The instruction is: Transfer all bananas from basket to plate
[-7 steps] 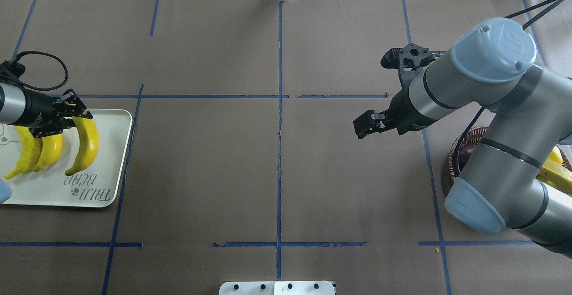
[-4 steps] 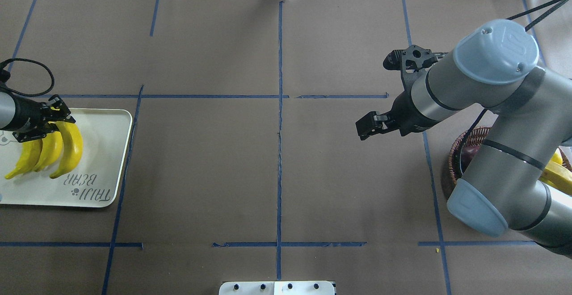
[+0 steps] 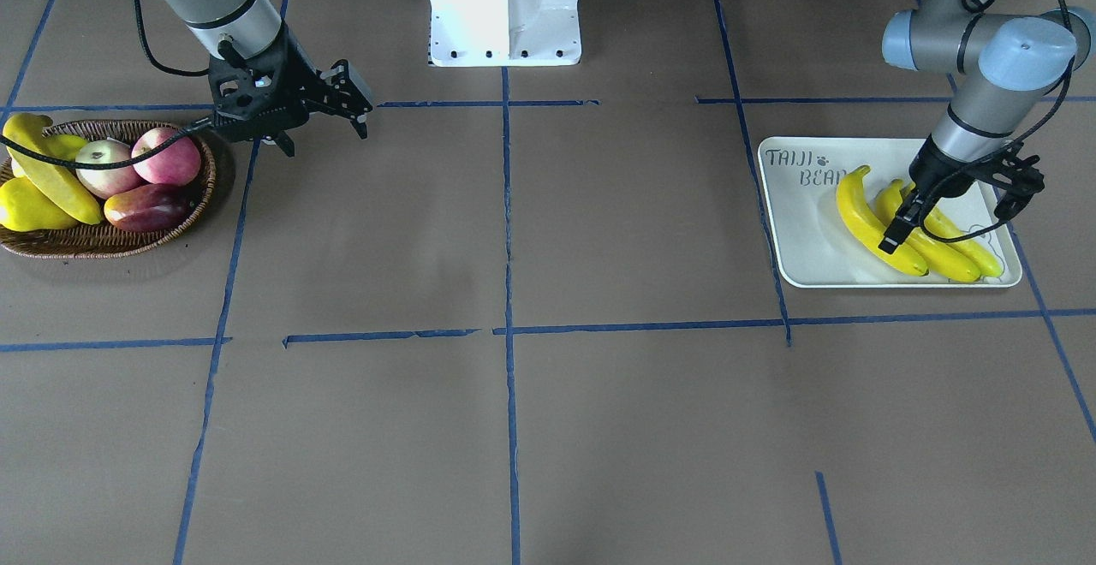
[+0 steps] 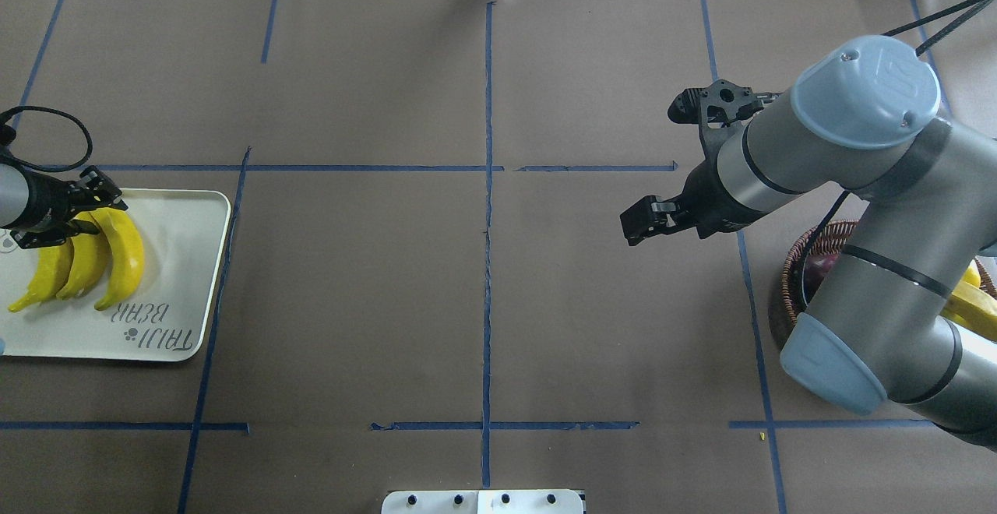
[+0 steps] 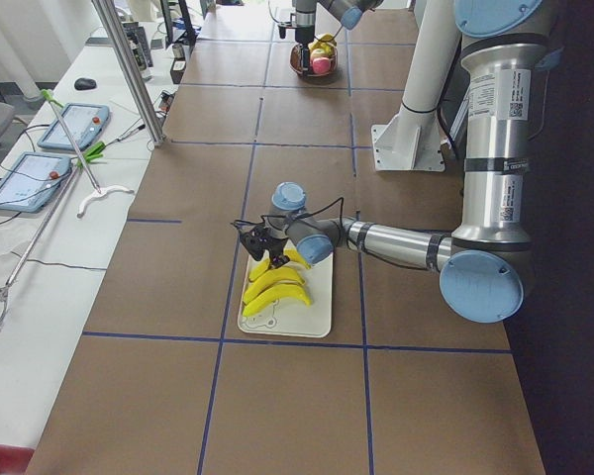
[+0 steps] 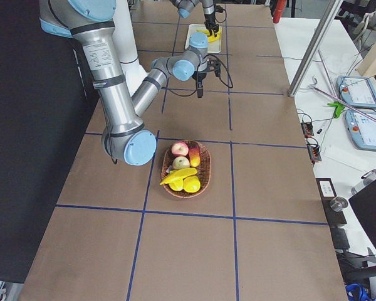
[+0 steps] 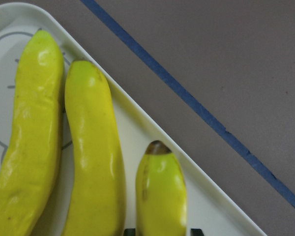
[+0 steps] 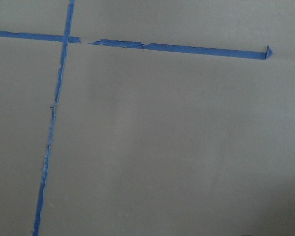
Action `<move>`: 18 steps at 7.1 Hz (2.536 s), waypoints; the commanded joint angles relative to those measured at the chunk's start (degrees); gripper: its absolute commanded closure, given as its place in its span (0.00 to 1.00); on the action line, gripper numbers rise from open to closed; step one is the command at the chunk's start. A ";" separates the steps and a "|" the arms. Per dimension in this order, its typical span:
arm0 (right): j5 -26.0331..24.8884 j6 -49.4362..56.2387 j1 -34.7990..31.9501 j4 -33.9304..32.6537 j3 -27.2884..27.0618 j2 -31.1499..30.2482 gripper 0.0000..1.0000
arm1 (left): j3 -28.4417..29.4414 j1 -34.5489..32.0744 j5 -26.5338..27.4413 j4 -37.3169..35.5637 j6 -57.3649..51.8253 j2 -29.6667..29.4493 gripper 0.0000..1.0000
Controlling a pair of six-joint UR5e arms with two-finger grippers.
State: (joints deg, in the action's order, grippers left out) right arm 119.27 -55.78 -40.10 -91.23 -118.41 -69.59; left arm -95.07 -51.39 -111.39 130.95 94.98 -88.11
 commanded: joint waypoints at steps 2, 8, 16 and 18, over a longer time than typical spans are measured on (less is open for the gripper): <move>0.00 0.06 0.02 0.00 -0.15 -0.02 0.00 | -8.87 -1.16 -1.45 0.01 -2.43 0.83 0.00; 0.00 3.39 -0.86 0.44 -3.84 -7.03 0.00 | -11.11 0.68 -7.60 7.39 -2.52 -1.19 0.00; 7.97 37.27 -19.64 4.91 -7.18 -28.20 0.00 | -20.91 5.52 -9.02 -15.09 -22.68 -1.01 0.00; 10.10 51.15 -23.70 5.45 -5.53 -32.78 0.00 | -23.58 6.48 -8.58 -25.03 -23.87 -3.20 0.00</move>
State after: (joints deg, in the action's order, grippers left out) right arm 127.92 -12.73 -61.22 -86.17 -125.14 -99.74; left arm -117.25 -45.47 -120.12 111.31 72.66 -90.20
